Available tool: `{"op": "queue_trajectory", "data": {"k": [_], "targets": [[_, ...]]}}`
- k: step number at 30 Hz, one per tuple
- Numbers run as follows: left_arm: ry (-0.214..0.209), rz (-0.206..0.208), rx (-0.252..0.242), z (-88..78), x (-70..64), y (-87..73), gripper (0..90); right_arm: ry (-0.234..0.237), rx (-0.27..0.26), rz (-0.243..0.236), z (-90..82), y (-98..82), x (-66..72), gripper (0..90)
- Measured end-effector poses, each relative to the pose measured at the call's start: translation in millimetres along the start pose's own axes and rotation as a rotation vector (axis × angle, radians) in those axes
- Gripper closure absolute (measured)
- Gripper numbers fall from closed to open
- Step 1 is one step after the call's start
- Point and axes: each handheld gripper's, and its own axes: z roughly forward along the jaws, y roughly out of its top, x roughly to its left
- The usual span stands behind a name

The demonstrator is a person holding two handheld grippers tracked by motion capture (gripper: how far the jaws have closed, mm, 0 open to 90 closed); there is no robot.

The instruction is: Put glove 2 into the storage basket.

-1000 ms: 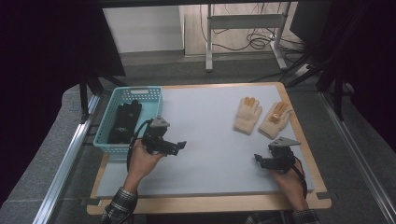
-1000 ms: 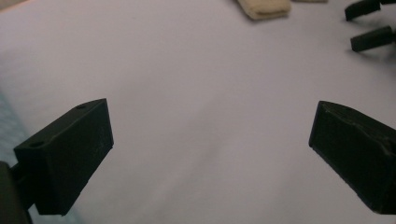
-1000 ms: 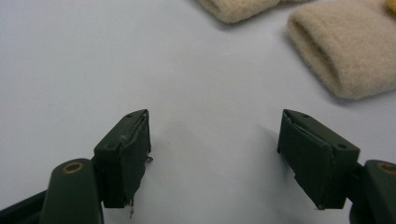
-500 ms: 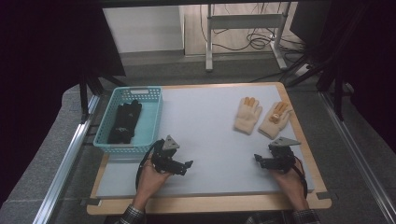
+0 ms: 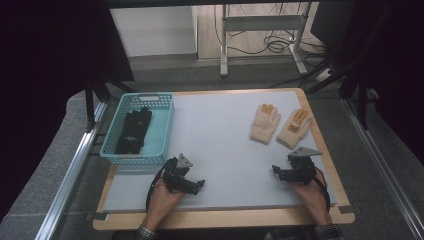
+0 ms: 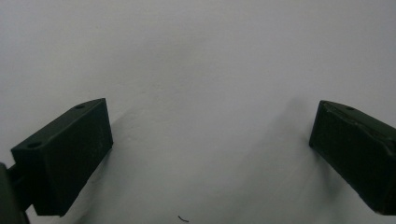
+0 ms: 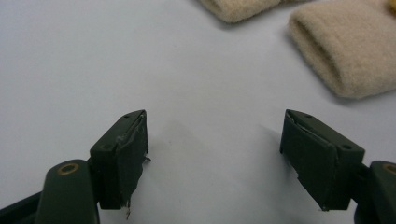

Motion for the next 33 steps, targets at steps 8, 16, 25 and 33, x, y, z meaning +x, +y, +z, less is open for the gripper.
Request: {"op": "queue_trajectory", "data": {"k": [8,16,25,33], "targets": [[0.002,-0.002,-0.004,0.3,-0.2,-0.4,0.0,0.021,-0.013,0.032,-1.6,1.8,-2.0,23.8],[0.002,-0.003,-0.005,0.2,-0.3,-0.5,0.0,0.026,-0.024,0.015,1.8,23.8,-5.7,26.4],[0.004,-0.006,-0.007,0.0,-0.2,-0.7,0.2,0.012,-0.072,0.011,10.2,62.8,-22.4,33.7],[0.004,-0.006,-0.009,0.0,-0.2,-0.7,0.4,-0.006,-0.076,0.023,31.9,96.3,-35.8,37.4]]}}
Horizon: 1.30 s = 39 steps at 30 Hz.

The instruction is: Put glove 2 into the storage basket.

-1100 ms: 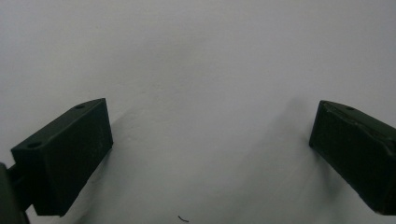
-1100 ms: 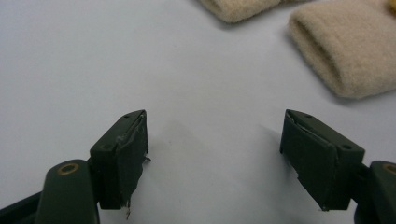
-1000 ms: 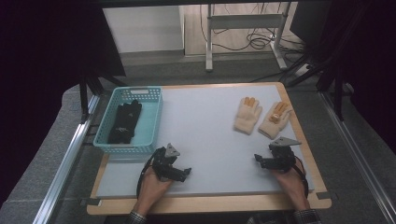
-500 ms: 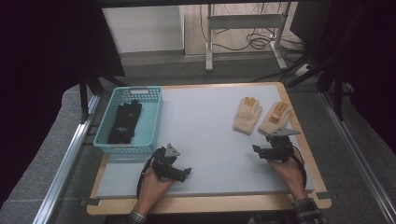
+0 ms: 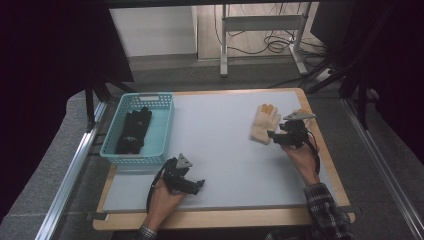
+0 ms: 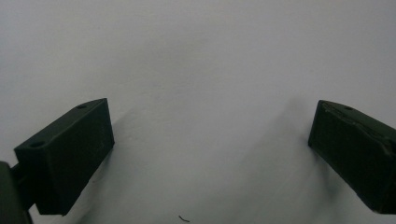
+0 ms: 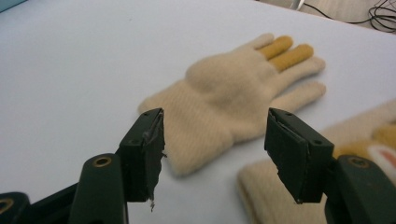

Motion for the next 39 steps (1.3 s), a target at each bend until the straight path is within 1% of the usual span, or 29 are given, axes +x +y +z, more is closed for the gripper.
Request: {"op": "queue_trajectory", "data": {"k": [3,5,8,13,17,21,23,25,26,27,28,29,32,35,37,39], "targets": [[0.000,0.001,0.000,-0.1,0.1,0.0,0.4,-0.010,0.014,0.001,15.4,8.1,-2.7,36.7],[0.000,0.001,0.000,-0.1,0.1,0.0,0.5,-0.018,0.027,-0.005,24.2,11.2,-4.6,34.8],[0.000,0.001,0.000,-0.1,0.2,0.0,0.5,-0.023,0.041,0.001,38.7,15.4,-8.3,31.0],[0.000,0.001,0.001,-0.2,0.2,0.0,0.6,-0.022,0.060,0.031,61.6,20.5,-13.9,25.4],[0.000,0.000,0.001,-0.2,0.2,0.0,0.6,-0.036,0.088,0.036,77.8,21.8,-17.1,22.8],[0.000,0.000,0.000,-0.1,0.2,0.0,0.6,-0.027,0.093,0.078,90.5,23.6,-22.2,20.9],[0.000,0.000,0.000,-0.1,0.2,-0.1,0.6,-0.031,0.112,0.071,96.1,24.6,-21.6,21.1],[0.000,0.001,0.000,-0.2,0.2,-0.1,0.6,-0.031,0.133,0.062,101.9,24.7,-20.1,24.0],[0.000,0.001,0.000,-0.2,0.2,-0.1,0.6,-0.035,0.137,0.063,103.7,25.0,-19.2,28.3],[0.000,0.000,0.000,-0.1,0.2,-0.1,0.6,-0.038,0.135,0.060,103.8,25.7,-17.9,35.8],[0.000,0.000,0.000,-0.1,0.2,-0.1,0.6,-0.039,0.136,0.054,103.6,26.2,-16.8,41.4],[0.000,0.001,0.001,-0.2,0.3,-0.1,0.6,-0.049,0.143,0.047,103.3,27.3,-14.4,46.3],[0.000,0.004,0.003,-0.4,0.4,0.0,0.6,-0.050,0.152,0.038,101.9,28.2,-10.7,55.0],[0.000,0.005,0.003,-0.4,0.4,0.0,0.6,-0.037,0.157,0.021,97.7,27.8,-10.1,59.1],[0.000,0.005,0.003,-0.4,0.5,0.0,0.6,-0.033,0.162,0.011,93.1,28.5,-9.1,60.0],[0.000,0.005,0.004,-0.4,0.5,-0.1,0.7,-0.031,0.150,-0.009,86.0,30.0,-6.6,60.4]]}}
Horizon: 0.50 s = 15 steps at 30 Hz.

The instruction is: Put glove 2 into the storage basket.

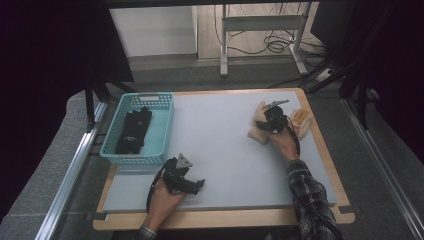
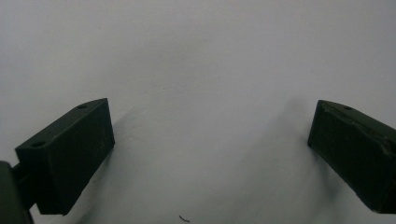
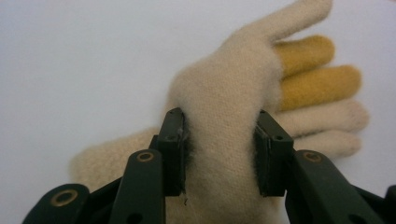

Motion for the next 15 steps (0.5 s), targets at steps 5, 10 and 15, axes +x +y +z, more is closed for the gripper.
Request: {"op": "queue_trajectory", "data": {"k": [5,10,15], "targets": [[0.000,0.000,0.000,0.0,0.0,0.0,0.8,0.042,-0.061,-0.016,-28.1,2.5,12.3,60.5],[0.001,-0.001,0.001,-0.1,-0.1,0.0,0.8,0.103,-0.104,-0.060,-59.7,2.5,36.8,60.4],[0.002,-0.005,-0.003,0.1,-0.3,-0.1,0.9,0.181,-0.121,-0.094,-84.6,-4.6,68.0,60.4]]}}
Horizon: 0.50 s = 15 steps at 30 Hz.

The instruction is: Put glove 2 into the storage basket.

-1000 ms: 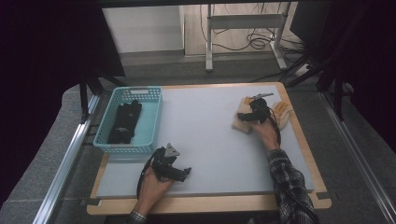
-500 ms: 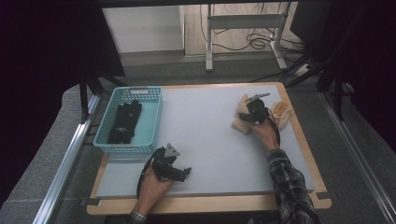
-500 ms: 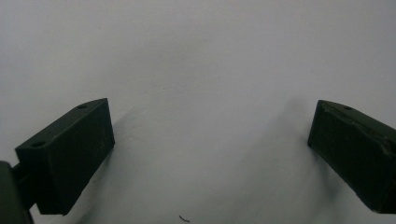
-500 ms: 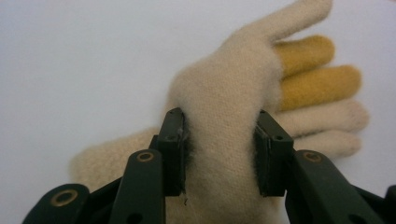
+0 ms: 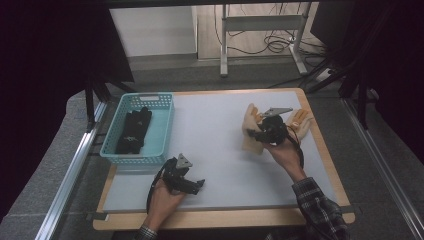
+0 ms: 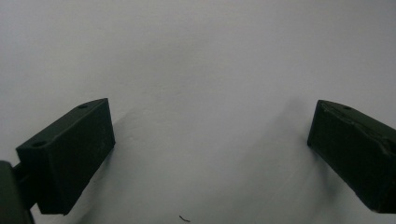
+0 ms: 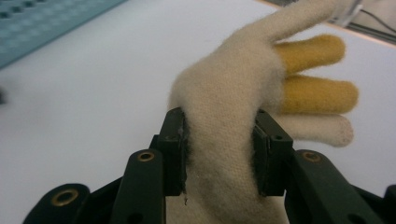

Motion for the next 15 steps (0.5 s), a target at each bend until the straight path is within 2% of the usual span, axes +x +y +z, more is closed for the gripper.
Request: {"op": "queue_trajectory", "data": {"k": [3,7,10,12,15], "targets": [[0.001,0.001,-0.002,0.2,0.1,0.0,0.9,0.044,0.003,-0.018,-4.0,-7.0,24.3,60.4],[0.002,0.001,-0.002,0.1,0.1,0.0,0.9,0.093,0.028,-0.031,1.3,-19.9,46.5,60.5],[0.001,-0.001,-0.002,0.1,0.0,0.0,0.9,0.121,0.048,-0.033,7.6,-29.6,56.1,59.7],[0.001,0.000,-0.002,0.1,0.1,0.0,0.9,0.152,0.070,-0.028,14.0,-37.8,61.5,55.8],[0.001,-0.002,-0.002,0.1,-0.1,-0.1,0.9,0.160,0.095,-0.037,19.7,-44.4,65.1,45.5]]}}
